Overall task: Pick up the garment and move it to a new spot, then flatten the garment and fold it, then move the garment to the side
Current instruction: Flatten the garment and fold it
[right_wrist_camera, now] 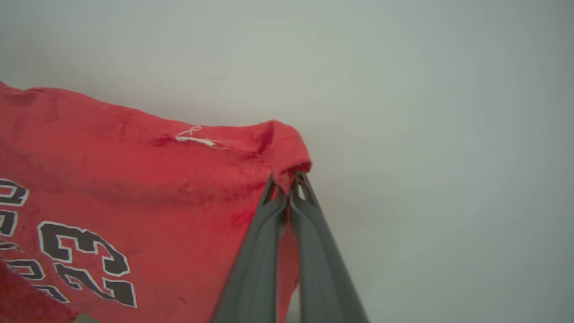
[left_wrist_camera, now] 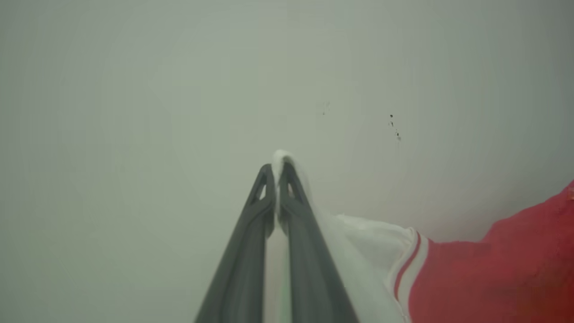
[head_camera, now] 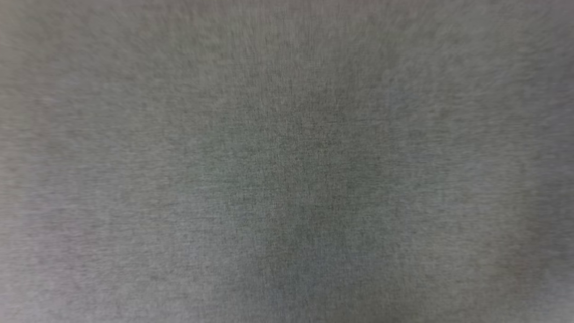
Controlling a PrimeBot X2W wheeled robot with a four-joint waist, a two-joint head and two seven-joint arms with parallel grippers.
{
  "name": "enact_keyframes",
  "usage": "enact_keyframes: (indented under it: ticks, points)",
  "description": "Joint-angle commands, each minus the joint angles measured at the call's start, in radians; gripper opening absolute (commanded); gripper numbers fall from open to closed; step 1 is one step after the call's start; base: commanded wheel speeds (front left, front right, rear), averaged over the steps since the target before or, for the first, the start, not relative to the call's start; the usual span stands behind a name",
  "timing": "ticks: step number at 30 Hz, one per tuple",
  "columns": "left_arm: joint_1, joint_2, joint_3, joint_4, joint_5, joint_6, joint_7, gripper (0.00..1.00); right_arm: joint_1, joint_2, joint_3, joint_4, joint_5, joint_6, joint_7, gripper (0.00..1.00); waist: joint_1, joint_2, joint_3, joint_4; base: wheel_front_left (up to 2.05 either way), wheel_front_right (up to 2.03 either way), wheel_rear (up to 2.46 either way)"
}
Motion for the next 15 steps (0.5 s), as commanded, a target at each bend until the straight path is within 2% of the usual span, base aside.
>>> enact_keyframes:
  ticks: [1, 9, 15]
  points:
    - [-0.027, -0.023, -0.003, 0.022, -0.013, 0.002, -0.026, 0.0, -0.033, 0.013, 0.001, 0.006, -0.014, -0.001, -0.015, 0.0, -0.0001, 0.0, 0.117, 0.006, 0.0, 0.0, 0.0]
    - [0.004, -0.078, -0.023, 0.073, -0.093, 0.002, -0.095, 0.0, 0.027, -0.011, 0.025, -0.002, -0.008, -0.001, -0.083, 0.0, -0.0001, 0.0, 0.186, 0.019, 0.0, 0.0, 0.0]
    - [0.118, -0.075, -0.023, 0.075, -0.168, 0.002, -0.136, 0.0, 0.142, -0.037, 0.045, -0.021, 0.043, -0.001, -0.126, 0.0, -0.0001, 0.0, 0.19, 0.026, 0.0, 0.0, 0.0]
